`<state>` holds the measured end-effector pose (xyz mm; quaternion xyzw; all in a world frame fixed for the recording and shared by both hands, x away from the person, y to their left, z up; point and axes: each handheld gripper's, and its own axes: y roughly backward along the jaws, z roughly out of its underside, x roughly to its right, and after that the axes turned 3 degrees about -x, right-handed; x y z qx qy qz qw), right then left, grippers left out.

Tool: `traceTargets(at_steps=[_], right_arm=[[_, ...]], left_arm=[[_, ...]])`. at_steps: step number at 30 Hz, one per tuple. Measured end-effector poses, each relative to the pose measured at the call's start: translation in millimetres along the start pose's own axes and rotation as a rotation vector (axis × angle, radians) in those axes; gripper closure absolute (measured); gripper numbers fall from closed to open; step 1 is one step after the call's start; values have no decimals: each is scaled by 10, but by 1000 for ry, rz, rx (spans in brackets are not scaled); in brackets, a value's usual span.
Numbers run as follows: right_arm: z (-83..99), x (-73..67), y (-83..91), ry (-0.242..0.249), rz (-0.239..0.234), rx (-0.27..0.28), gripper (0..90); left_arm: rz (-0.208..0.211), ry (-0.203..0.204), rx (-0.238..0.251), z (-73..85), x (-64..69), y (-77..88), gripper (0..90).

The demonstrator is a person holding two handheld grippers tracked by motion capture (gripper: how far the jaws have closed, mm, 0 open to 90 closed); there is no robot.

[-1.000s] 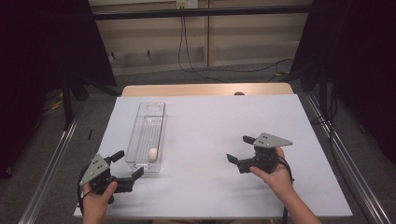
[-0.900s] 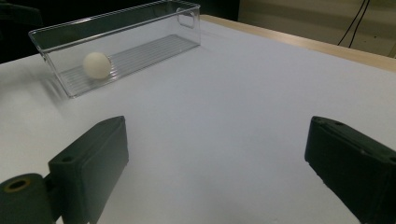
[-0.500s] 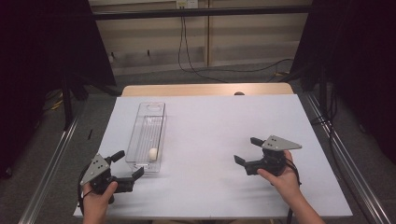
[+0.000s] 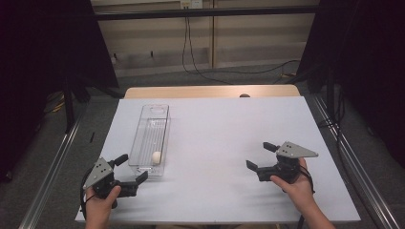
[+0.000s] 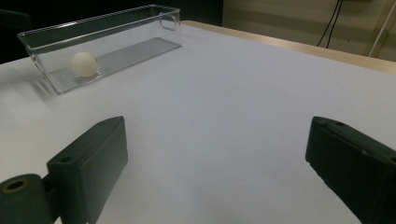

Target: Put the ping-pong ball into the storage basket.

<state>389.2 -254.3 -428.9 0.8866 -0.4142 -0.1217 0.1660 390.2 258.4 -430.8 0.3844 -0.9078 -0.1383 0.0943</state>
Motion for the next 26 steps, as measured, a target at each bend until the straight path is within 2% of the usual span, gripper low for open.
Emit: traceTargets(at_steps=[11,14,15,19,21,26], right_arm=[[96,68,154,2,33,12,54],[137,98,211,-8,45,17,54],[150,106,232,-14,53,16,54],[204,146,296,-17,72,31,53],[231,160,322,-26,76,37,52],[294,169,335,-40,84,36,48]], left_arm=[[6,-3,3,-1,-3,5,15],[0,6,2,1,8,-1,15],[2,-7,-5,-1,2,0,16],[0,-4,-3,-4,9,-7,15],[4,9,5,-5,17,-17,15],[2,-5,-2,-12,4,-15,15]])
